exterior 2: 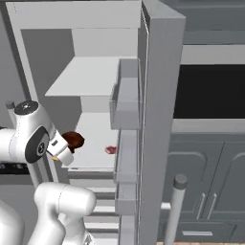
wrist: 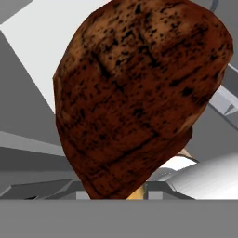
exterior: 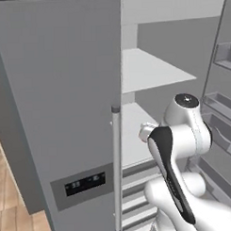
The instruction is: Place the steak on the counter behind the older steak on the same shelf of the fridge to maintain FIFO order. Close the fridge door when finished.
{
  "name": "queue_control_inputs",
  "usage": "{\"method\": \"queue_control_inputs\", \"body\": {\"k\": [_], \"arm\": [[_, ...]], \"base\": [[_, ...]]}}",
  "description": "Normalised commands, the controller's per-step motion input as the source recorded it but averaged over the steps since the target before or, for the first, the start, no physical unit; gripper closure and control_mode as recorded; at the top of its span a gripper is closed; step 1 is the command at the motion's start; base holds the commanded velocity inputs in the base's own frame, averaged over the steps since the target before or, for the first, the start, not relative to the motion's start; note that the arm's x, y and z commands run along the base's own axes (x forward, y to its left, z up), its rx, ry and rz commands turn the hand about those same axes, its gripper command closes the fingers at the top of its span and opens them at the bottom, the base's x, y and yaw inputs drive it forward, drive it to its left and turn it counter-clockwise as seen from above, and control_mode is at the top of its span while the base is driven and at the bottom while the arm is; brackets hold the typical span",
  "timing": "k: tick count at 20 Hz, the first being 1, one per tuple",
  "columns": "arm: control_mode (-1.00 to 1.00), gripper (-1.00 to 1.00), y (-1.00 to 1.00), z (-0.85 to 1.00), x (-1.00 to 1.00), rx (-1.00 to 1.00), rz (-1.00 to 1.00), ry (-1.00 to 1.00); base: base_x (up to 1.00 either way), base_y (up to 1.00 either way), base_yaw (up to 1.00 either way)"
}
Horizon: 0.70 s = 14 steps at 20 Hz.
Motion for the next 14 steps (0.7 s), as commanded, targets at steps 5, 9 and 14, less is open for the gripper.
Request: {"method": "queue_control_inputs", "body": {"k": [5,9,14], "arm": [[1.00,1.00,0.00,0.00,0.00,0.00,0.00,0.00],[1.00,1.00,0.00,0.00,0.00,0.00,0.00,0.00],[1.00,1.00,0.00,0.00,0.00,0.00,0.00,0.00]], "base": [[0.68,-0.22,0.23],[0.74,-0.19,0.17],[0.57,-0.01,0.03]]}}
